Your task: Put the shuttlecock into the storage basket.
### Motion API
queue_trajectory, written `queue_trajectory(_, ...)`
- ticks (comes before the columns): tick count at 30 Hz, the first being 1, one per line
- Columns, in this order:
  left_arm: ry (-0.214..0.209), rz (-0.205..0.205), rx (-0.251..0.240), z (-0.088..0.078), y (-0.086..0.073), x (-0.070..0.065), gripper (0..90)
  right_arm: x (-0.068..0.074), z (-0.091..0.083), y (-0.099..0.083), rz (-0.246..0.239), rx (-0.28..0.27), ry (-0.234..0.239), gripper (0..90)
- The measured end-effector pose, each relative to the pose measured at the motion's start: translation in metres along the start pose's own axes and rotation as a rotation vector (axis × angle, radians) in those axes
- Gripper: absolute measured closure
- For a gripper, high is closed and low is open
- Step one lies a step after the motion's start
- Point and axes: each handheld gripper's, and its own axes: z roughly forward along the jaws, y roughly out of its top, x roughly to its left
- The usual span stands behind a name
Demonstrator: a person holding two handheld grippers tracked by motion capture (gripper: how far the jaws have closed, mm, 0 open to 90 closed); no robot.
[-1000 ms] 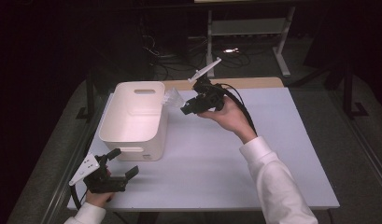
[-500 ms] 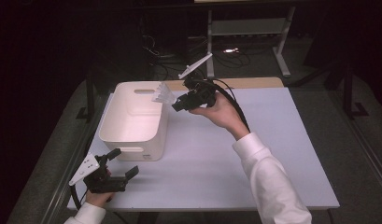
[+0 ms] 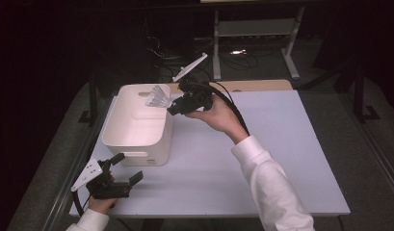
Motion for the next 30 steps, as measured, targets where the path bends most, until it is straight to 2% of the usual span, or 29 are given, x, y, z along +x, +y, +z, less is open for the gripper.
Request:
queue_trajectory(1,0.000,0.002,0.001,0.000,0.000,0.000,0.0,0.002,0.001,0.001,0.010,0.005,0.006,62.3)
queue_trajectory(2,0.000,0.000,0.001,0.000,0.000,0.000,0.0,0.002,0.002,0.002,-0.007,0.003,0.002,62.4)
queue_trajectory(14,-0.001,-0.012,-0.008,-0.001,0.000,-0.001,0.0,0.008,0.024,0.013,-0.035,0.021,0.025,62.3)
queue_trajectory(22,-0.001,-0.007,-0.009,-0.002,0.000,0.000,0.0,0.011,0.042,0.015,-0.027,0.015,0.054,62.3)
queue_trajectory(30,0.000,-0.006,-0.008,-0.002,0.000,-0.001,0.0,0.015,0.051,0.015,-0.020,0.024,0.073,62.3)
